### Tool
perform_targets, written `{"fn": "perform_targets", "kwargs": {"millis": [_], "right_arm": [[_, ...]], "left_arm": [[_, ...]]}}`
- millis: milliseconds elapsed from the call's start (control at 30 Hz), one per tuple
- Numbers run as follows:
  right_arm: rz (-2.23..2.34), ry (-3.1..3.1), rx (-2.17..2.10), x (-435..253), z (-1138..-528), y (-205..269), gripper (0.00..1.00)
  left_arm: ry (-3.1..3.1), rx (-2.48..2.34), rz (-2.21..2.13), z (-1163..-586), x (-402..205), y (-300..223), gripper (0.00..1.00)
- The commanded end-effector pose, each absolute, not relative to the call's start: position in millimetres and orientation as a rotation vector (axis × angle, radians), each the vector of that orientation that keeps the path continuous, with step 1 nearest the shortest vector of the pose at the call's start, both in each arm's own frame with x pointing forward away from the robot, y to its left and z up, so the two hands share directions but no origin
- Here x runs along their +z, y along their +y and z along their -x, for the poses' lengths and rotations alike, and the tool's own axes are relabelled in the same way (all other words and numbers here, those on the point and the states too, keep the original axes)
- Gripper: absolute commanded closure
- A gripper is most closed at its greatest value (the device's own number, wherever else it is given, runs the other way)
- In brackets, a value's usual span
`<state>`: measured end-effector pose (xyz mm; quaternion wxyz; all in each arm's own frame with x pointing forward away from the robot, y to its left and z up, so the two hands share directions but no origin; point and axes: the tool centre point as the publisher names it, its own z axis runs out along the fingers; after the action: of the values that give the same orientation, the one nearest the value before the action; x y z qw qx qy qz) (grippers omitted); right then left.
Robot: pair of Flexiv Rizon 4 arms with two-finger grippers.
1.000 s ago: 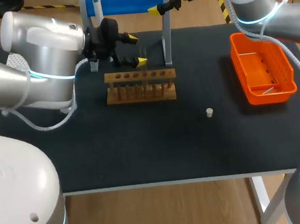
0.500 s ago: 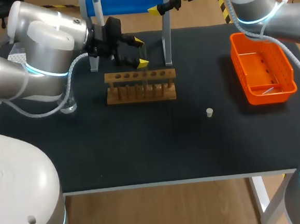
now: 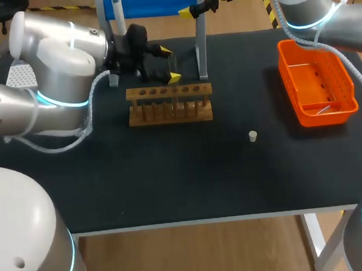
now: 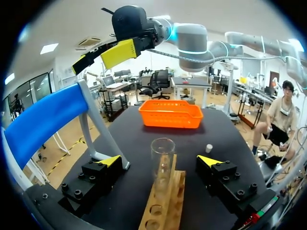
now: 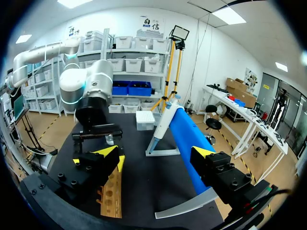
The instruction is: Invert the test tube, pick up the pipette, mount the tip to pipette, aspirate from beaker and dispense into the tube, eject the tip, return the pipette, and cap with the stopper.
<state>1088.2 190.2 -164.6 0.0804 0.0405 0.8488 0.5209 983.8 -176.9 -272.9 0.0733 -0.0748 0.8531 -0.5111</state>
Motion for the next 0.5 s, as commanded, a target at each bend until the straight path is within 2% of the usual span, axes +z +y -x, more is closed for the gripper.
{"fn": "perform_targets", "kwargs": {"millis": [33, 500], "right_arm": [[-0.119, 2.546, 1.554, -163, -1089, 190, 0.0], [-0.119, 2.546, 1.554, -163, -1089, 190, 0.0]], "left_arm": [[2.543, -1.513, 0.238, -982, -273, -182, 0.0], [2.598, -1.493, 0.183, -983, -283, -198, 0.0]]}}
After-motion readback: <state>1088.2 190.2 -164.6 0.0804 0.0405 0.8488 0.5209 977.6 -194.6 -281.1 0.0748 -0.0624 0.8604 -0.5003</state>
